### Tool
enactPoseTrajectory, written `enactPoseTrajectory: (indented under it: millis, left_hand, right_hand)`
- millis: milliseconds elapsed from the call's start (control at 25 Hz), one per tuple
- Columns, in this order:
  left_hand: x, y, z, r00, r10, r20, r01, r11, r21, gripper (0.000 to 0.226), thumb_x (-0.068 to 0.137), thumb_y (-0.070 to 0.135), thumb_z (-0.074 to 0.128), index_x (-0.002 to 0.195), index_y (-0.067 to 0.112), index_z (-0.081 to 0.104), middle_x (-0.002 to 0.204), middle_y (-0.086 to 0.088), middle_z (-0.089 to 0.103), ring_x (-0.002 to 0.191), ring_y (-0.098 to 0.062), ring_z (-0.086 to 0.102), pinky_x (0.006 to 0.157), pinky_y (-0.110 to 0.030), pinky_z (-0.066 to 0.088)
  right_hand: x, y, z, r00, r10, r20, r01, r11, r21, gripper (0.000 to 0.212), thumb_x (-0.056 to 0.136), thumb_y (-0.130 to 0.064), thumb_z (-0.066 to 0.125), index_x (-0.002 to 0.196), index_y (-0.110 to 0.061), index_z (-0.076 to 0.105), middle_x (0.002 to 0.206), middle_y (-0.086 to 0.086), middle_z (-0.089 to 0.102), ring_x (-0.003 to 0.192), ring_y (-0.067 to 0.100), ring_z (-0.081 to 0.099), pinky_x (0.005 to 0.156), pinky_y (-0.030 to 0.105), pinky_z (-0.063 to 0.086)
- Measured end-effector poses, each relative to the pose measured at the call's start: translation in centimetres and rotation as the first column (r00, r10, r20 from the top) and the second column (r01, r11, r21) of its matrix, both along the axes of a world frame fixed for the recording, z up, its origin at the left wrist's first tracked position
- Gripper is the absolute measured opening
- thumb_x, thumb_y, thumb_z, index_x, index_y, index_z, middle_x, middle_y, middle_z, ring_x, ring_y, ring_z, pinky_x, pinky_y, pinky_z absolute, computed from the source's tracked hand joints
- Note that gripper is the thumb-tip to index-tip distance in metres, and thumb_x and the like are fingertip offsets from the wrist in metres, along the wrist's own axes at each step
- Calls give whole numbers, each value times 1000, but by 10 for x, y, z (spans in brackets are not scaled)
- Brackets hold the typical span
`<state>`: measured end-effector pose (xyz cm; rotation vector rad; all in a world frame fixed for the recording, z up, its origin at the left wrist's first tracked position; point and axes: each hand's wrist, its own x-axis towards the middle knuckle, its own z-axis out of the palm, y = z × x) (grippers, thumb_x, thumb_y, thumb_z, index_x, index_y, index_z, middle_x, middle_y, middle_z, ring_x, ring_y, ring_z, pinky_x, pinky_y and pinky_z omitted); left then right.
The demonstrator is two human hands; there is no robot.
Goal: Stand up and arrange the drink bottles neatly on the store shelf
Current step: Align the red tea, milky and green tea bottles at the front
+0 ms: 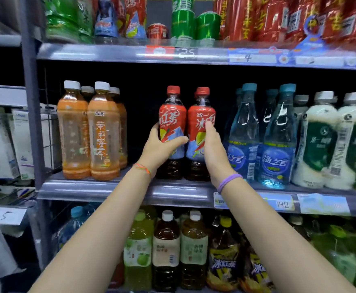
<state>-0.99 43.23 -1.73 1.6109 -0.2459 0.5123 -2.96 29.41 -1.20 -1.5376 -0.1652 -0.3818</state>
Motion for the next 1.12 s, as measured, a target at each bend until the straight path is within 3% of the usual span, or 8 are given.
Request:
enactPoseTrajectory:
  millis: [160,240,440,840,1120]
  left_hand:
    - [6,1,0,998,-62,-31,61,997,-46,81,75,30,85,142,18,40,122,-2,65,110,-17,66,97,-37,54]
    - [9,2,1,993,-112,-39,109,992,-65,79,73,40,84,139,20,43,123,-2,66,109,-17,67,98,-39,53]
    - [17,6,7,972,-215,-90,205,972,-111,109,53,77,78,140,21,46,121,-5,70,108,-23,70,100,-47,51]
    - [-5,36,8,973,-229,-30,229,973,-25,97,60,85,67,136,27,52,120,2,71,108,-19,70,100,-44,50]
    - [-14,33,5,983,-185,-9,185,983,-25,91,61,84,67,131,29,56,118,6,71,106,-13,70,98,-40,52]
  right_hand:
    - [5,-4,2,1000,29,-3,-28,999,27,83,70,-86,29,126,-30,53,122,-2,63,111,17,62,103,43,45]
    - [16,-10,6,997,51,-62,-42,988,147,87,74,-86,29,128,-23,59,118,1,69,106,18,67,102,42,48]
    - [28,-8,14,984,139,-107,-111,966,232,52,98,-56,34,94,-20,70,95,7,76,91,21,71,90,36,55]
    - [10,20,11,978,203,-55,-191,966,176,47,102,-51,31,95,-22,67,83,0,75,79,12,71,70,26,54]
    - [1,22,13,987,156,-43,-151,982,114,50,102,-53,29,99,-21,68,91,3,76,89,16,71,84,32,56]
